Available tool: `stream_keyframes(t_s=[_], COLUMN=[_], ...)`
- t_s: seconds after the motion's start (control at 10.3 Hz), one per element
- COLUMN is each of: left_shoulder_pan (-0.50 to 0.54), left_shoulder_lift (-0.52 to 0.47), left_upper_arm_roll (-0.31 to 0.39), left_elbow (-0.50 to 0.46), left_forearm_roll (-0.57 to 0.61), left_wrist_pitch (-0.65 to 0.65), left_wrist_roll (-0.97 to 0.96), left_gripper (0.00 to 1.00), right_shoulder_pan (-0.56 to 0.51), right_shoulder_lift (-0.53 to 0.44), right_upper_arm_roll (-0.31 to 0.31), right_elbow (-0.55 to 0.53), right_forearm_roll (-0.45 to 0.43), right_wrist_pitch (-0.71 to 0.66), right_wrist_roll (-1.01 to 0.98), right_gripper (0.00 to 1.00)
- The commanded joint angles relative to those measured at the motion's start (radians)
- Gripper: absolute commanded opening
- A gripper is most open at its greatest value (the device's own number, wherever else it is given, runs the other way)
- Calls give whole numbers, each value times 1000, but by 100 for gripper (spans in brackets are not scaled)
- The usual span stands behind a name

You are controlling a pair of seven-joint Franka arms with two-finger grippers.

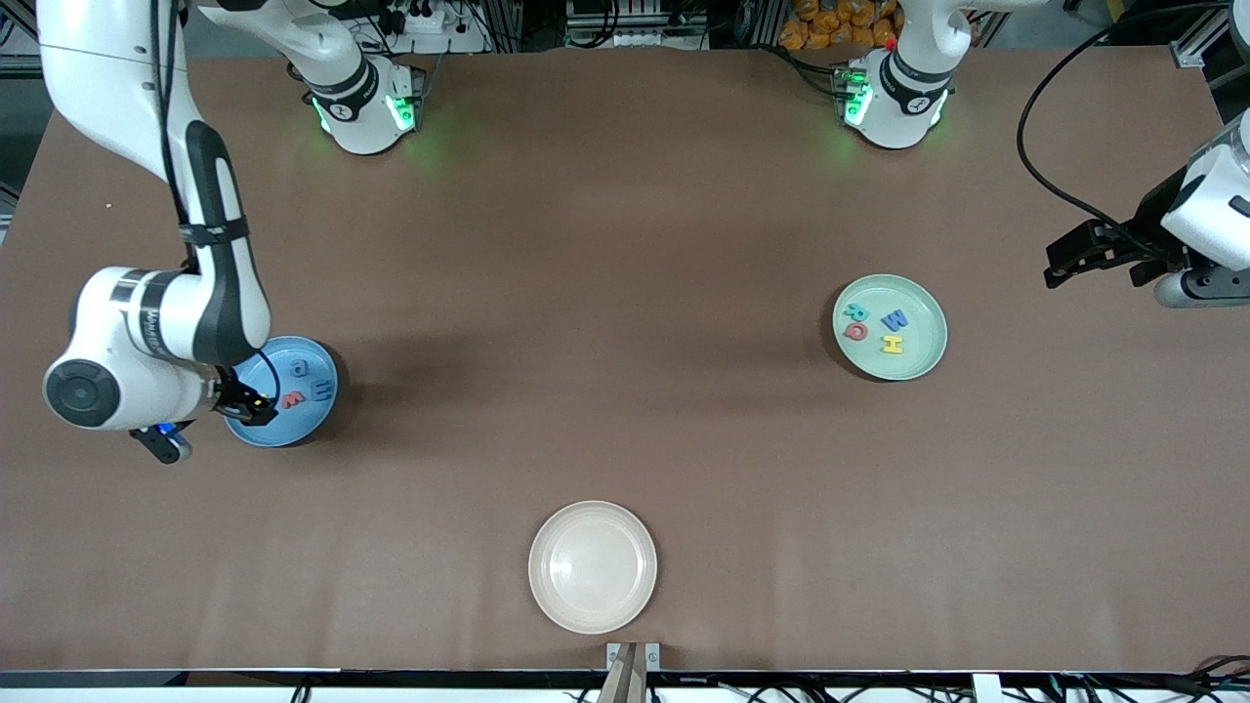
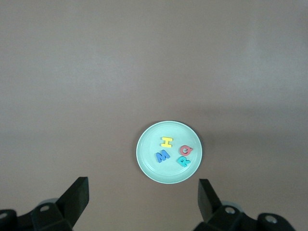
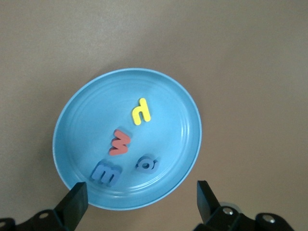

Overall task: Sort upper and lower case letters into plates
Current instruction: 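Carry the pink w over the blue plate with the right gripper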

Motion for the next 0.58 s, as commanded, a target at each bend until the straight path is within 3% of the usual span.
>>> stream_keyframes(t_s=[0.0, 0.39, 0.49], left_shoulder_pan=[-4, -4, -6], left_shoulder_lift=[11, 11, 11], left_upper_arm_roll=[3, 3, 3], left_elbow=[26, 28, 31], left_forearm_roll=[-7, -7, -7], left_wrist_pitch=[-3, -3, -3], left_wrist_roll=[-4, -4, -4], left_gripper=[100, 100, 100], right_shoulder_pan=[-39, -81, -142], right_shoulder_lift=[-61, -110, -136], right_upper_arm_roll=[14, 23, 79], right_elbow=[-48, -75, -80], right_forearm_roll=[-3, 0, 2], right_wrist_pitch=[-2, -5, -9], right_wrist_roll=[-99, -221, -266], right_gripper=[100, 100, 100])
